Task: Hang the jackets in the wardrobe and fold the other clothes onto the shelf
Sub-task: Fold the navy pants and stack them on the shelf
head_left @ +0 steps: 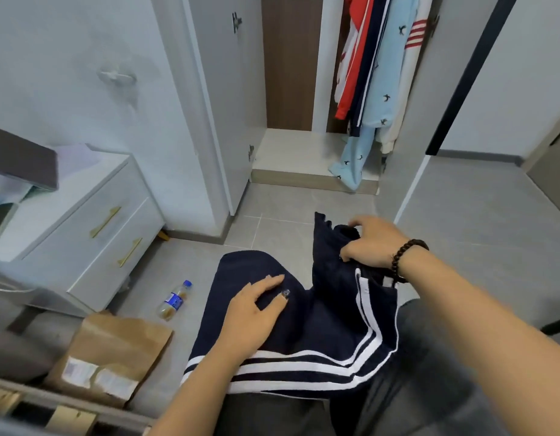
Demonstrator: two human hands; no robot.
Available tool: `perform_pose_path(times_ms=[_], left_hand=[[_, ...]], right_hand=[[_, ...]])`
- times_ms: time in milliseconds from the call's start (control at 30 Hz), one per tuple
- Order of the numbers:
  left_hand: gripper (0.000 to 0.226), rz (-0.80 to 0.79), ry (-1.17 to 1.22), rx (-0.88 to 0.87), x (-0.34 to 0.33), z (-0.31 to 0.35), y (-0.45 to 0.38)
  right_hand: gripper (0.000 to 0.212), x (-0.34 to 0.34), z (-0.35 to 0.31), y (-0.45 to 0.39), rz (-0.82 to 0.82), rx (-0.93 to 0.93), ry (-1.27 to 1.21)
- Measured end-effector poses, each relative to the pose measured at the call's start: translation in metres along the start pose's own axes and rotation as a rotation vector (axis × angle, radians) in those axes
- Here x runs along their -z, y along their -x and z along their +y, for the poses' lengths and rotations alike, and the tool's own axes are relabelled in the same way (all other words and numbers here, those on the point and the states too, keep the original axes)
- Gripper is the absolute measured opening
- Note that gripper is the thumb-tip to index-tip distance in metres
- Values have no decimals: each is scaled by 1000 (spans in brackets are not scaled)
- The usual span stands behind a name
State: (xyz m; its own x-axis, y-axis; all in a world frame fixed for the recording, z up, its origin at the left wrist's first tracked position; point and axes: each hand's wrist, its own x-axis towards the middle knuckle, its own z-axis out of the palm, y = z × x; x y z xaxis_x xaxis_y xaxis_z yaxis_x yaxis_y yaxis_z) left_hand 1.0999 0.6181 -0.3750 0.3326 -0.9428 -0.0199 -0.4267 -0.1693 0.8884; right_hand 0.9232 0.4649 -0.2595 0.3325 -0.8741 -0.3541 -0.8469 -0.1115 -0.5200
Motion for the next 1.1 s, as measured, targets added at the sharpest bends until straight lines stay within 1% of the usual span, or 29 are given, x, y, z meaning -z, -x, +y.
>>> perform_pose_path(times_ms=[100,200,233,267,367,433,500,533,600,633,700,733,800,867,933,1000,1067,1100], left_hand=[[28,148,574,121,11,-3,-5],[33,234,1185,356,26,-17,-12],[36,251,1300,443,32,-22,-13],[40,250,1346,514,38,-26,-13],[48,167,1301,621,47,-31,-11],[50,121,1283,656,54,-33,-8],[54,70,1302,673,60,-34,-5],[58,36,1305,673,64,-35,-4],[67,-44,1285,675,74,-35,-5],[70,-71,1251,675,78,-35,-6],[68,-80,1115,658,83,-33,-10],[64,-81,1020,641,84,-31,-13],[51,-142,815,587,85,-18,-18],[49,-186,650,580,83,-3,-23],[50,-129,515,578,76,4,-29],[38,-11,424,588,66,3,-31],[31,66,433,613,61,-2,-30],[30,83,472,622,62,-5,-29]], right_hand=[[78,-30,-37,-3,-32,51,-48],[85,-62,-67,-4,-54,66,-144],[85,-75,-75,-4,-46,73,-171],[85,-87,-81,-3,-29,82,-196],[77,-120,-90,1,31,99,-277],[70,-133,-91,2,20,122,-293],[69,-137,-88,2,-54,163,-332],[67,-137,-86,2,-110,168,-402],[57,-133,-79,1,-241,142,-598],[52,-132,-74,2,-289,140,-658],[52,-132,-63,6,-330,190,-630],[53,-134,-58,9,-330,228,-577],[53,-140,-51,16,-307,277,-509],[53,-146,-45,21,-292,279,-550],[53,-149,-42,23,-275,298,-588],[50,-148,-37,24,-274,296,-661],[45,-145,-27,27,-242,319,-725],[41,-143,-20,30,-177,336,-706]])
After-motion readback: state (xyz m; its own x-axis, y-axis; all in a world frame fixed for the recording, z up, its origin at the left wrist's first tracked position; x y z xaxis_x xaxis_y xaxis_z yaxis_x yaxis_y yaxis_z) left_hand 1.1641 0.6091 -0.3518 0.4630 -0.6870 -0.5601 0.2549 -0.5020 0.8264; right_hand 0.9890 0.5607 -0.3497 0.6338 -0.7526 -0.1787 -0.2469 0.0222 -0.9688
